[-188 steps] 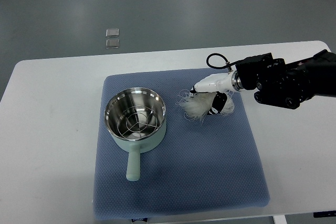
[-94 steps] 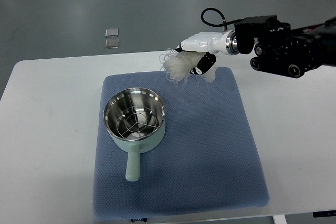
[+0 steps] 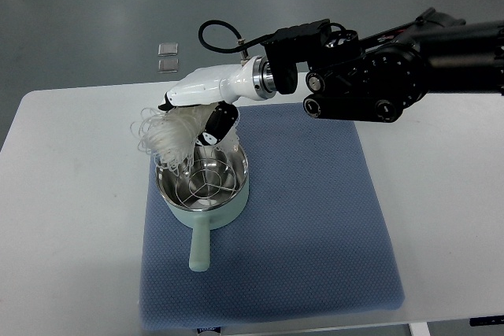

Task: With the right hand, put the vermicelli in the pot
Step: 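Lift the vermicelli with the right hand and carry it over the steel pot, then lower the vermicelli into the pot and open the right hand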

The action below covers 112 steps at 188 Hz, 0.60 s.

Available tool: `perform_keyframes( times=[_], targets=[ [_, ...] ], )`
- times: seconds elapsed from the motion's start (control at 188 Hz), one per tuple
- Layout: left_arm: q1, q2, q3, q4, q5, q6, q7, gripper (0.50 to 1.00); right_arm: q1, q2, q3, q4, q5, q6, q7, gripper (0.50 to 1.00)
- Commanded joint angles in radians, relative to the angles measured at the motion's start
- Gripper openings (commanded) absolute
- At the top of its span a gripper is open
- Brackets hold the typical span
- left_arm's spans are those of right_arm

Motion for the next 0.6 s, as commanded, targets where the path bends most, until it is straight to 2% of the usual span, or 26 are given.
perform_keyframes(
  times=[0.0, 0.144, 0.149, 0.155, 0.16, 0.165, 0.171, 0.176, 0.181, 0.187, 0.192, 0.197, 0.203, 0.208, 0.213, 0.224, 0.245, 0.432, 0.592],
  targets=[
    [0.001, 0.0, -0.001, 0.0, 0.0, 0.0, 0.0, 1.0, -0.031, 0.035, -0.005, -0.027, -0.001, -0.003, -0.005, 0.5],
    [0.001, 0.0, -0.001, 0.0, 0.0, 0.0, 0.0, 1.0, -0.06, 0.035, -0.036, -0.058, -0.004, -0.018, 0.0, 0.502],
    [0.001, 0.0, 0.0, 0.0, 0.0, 0.0, 0.0, 1.0, -0.061, 0.035, -0.04, -0.058, -0.004, -0.021, 0.0, 0.547],
    [0.001, 0.0, 0.0, 0.0, 0.0, 0.0, 0.0, 1.0, -0.061, 0.035, -0.04, -0.058, -0.004, -0.021, 0.0, 0.547],
    [0.001, 0.0, 0.0, 0.0, 0.0, 0.0, 0.0, 1.0, -0.063, 0.035, -0.046, -0.058, -0.004, -0.025, 0.001, 0.596],
    [0.001, 0.0, 0.0, 0.0, 0.0, 0.0, 0.0, 1.0, -0.063, 0.035, -0.047, -0.058, -0.004, -0.025, 0.001, 0.596],
    [0.001, 0.0, 0.0, 0.0, 0.0, 0.0, 0.0, 1.0, -0.063, 0.035, -0.053, -0.058, -0.004, -0.029, 0.001, 0.645],
    [0.001, 0.0, 0.0, 0.0, 0.0, 0.0, 0.0, 1.0, -0.063, 0.035, -0.053, -0.058, -0.004, -0.029, 0.001, 0.646],
    [0.002, 0.0, 0.0, 0.0, 0.0, 0.0, 0.0, 1.0, -0.063, 0.035, -0.057, -0.058, -0.004, -0.034, 0.001, 0.69],
    [0.002, 0.0, 0.0, 0.0, 0.0, 0.0, 0.0, 1.0, -0.063, 0.035, -0.057, -0.058, -0.004, -0.034, 0.001, 0.69],
    [0.001, 0.0, 0.0, 0.0, 0.0, 0.0, 0.0, 1.0, -0.063, 0.035, -0.062, -0.058, -0.004, -0.038, 0.003, 0.739],
    [0.001, 0.0, 0.0, 0.0, 0.0, 0.0, 0.0, 1.0, -0.063, 0.035, -0.062, -0.058, -0.004, -0.038, 0.003, 0.74],
    [0.001, 0.0, 0.0, 0.0, 0.0, 0.0, 0.0, 1.0, -0.063, 0.035, -0.066, -0.058, -0.002, -0.043, 0.004, 0.778],
    [0.001, 0.0, 0.0, 0.0, 0.0, 0.0, 0.0, 1.0, -0.063, 0.035, -0.066, -0.058, -0.002, -0.043, 0.005, 0.778],
    [0.002, 0.0, 0.0, 0.0, 0.0, 0.0, 0.0, 1.0, -0.063, 0.035, -0.069, -0.058, -0.002, -0.046, 0.006, 0.807],
    [0.002, 0.0, 0.0, 0.0, 0.0, 0.0, 0.0, 1.0, -0.063, 0.035, -0.073, -0.058, -0.002, -0.049, 0.009, 0.827],
    [0.002, 0.0, 0.0, 0.0, 0.0, 0.0, 0.0, 1.0, -0.066, 0.035, -0.077, -0.058, -0.002, -0.054, 0.014, 0.848],
    [0.002, 0.0, 0.0, 0.0, 0.0, 0.0, 0.0, 1.0, -0.074, 0.035, -0.088, -0.058, -0.001, -0.058, 0.044, 0.879],
    [0.007, 0.0, 0.0, 0.0, 0.0, 0.0, 0.0, 1.0, -0.075, 0.035, -0.079, -0.061, 0.007, -0.064, 0.044, 0.879]
  ],
)
